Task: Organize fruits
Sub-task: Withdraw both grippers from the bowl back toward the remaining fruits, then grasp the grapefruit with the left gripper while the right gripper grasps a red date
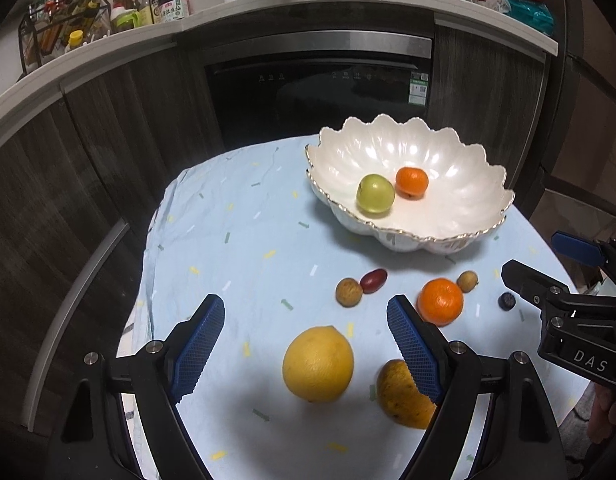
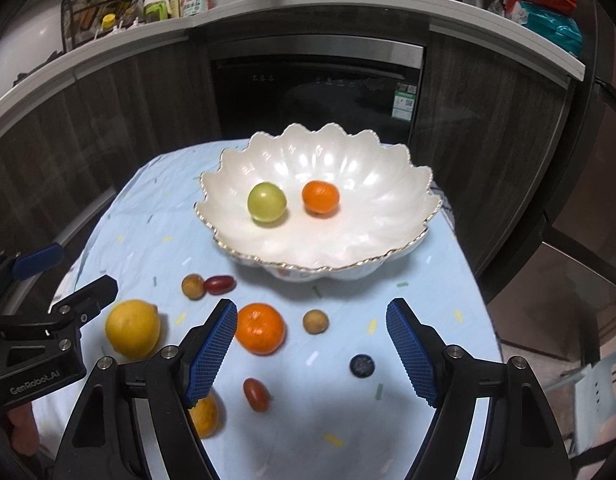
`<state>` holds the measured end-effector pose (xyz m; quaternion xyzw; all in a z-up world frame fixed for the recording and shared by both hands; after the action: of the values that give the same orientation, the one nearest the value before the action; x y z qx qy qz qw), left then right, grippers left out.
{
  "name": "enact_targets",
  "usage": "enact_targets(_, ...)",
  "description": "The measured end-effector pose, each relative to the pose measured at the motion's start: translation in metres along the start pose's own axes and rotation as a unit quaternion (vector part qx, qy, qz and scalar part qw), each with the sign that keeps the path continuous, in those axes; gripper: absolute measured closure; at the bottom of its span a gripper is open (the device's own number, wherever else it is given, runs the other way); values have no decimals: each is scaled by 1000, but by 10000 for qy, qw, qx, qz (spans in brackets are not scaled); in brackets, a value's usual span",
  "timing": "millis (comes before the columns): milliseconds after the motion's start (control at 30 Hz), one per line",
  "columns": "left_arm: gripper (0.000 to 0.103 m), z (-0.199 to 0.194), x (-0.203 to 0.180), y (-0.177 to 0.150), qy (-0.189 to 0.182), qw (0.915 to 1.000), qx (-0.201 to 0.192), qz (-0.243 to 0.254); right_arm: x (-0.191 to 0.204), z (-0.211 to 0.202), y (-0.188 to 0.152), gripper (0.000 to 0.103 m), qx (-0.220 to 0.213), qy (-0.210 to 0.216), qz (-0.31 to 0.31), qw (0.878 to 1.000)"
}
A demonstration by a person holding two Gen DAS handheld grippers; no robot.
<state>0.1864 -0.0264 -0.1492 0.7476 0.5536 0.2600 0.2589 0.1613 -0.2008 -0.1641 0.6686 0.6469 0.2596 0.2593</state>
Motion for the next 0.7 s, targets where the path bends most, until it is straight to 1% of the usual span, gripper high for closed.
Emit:
enact_targets(167, 19, 6, 2, -10, -40, 9999, 87, 51, 7, 6, -11, 32, 126, 57, -104, 9999)
enact_targets(300, 21, 13, 1, -18, -126, 9997, 188, 27, 12, 10, -19, 35, 211, 126, -149, 9996)
enact_targets(433, 22, 18, 0, -25, -206, 9994, 260, 65, 16, 14, -27, 40, 319, 193, -208, 9991)
enact_targets(700, 25, 33, -3, -35, -338, 9984, 439, 77, 22, 27, -42, 48, 556, 339, -290, 9975)
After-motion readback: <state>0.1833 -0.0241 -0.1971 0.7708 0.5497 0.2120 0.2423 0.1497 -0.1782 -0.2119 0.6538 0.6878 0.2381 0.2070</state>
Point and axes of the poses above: each gripper's, at about its wrist camera, not at the fingertips, and z roughly the way its jaws point, x to its left, y to its top, the point moved 9 cm from there along z, roughly the way its jaws point, and after that the axes turned 2 degrees about z, right-handed, at the moved point
